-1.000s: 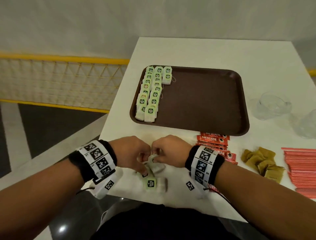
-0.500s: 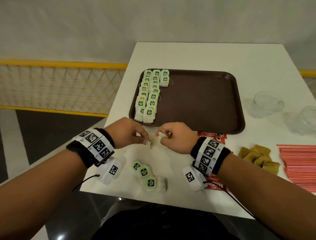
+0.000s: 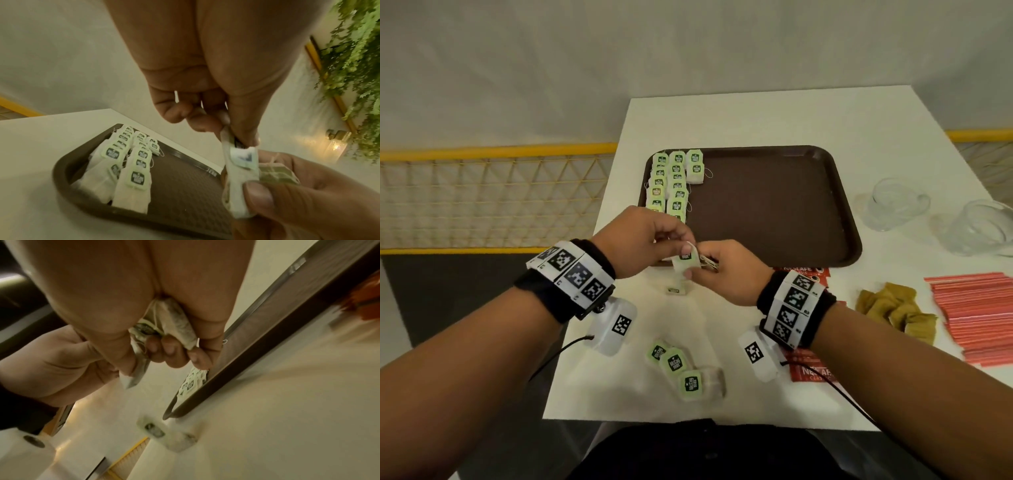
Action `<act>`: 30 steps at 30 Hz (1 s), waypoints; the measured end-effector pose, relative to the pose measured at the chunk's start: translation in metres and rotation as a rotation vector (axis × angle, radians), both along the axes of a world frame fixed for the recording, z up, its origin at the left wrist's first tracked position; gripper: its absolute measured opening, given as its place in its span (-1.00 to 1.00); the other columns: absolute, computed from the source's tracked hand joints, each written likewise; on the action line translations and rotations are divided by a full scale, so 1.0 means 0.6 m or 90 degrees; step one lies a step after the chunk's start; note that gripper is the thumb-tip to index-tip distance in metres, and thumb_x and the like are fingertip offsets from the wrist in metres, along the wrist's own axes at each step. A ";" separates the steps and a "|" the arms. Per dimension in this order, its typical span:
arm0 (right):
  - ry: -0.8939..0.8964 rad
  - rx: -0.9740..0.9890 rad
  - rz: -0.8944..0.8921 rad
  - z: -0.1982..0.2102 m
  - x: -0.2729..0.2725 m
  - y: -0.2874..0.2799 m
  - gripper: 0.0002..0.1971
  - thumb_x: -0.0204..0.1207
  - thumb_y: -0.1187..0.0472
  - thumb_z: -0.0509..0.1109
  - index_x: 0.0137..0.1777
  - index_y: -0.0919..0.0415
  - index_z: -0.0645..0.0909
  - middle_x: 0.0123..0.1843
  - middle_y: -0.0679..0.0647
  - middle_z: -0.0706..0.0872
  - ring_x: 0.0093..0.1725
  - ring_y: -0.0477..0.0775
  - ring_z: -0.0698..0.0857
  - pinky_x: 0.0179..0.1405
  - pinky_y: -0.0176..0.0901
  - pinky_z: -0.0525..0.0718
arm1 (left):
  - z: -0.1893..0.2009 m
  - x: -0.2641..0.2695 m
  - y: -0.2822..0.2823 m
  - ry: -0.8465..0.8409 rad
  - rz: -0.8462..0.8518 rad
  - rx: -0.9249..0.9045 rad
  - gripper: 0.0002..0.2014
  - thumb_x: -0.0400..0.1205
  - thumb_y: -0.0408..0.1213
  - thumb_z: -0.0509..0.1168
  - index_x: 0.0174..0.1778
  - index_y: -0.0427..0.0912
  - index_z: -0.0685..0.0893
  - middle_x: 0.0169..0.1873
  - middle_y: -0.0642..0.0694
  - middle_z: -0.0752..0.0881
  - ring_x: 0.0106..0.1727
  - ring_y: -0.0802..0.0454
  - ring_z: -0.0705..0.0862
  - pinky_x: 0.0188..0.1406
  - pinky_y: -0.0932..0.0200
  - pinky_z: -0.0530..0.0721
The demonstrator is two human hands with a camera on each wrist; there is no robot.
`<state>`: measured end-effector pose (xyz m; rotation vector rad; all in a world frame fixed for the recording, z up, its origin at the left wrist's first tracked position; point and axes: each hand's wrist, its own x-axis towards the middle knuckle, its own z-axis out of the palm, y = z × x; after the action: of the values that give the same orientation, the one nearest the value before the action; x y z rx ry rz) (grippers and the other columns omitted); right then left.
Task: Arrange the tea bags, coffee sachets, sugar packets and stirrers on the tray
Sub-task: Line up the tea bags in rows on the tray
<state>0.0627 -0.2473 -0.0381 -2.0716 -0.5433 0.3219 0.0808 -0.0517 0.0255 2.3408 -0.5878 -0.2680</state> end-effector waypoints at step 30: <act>0.189 0.141 -0.341 0.027 0.050 -0.086 -0.83 0.57 0.32 0.47 0.13 0.31 0.64 -0.07 0.19 0.82 -0.17 0.11 0.86 -0.13 0.10 0.85 | -0.082 0.393 -0.084 -0.062 0.005 0.522 -0.70 0.59 -0.01 0.37 -0.07 -0.19 0.80 -0.12 -0.16 0.78 -0.10 -0.19 0.72 -0.15 0.07 0.67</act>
<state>0.0927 -0.2988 -0.0222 -1.8265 0.1547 0.2324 0.3164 -0.1021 -0.0235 3.1557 -0.5835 -0.4583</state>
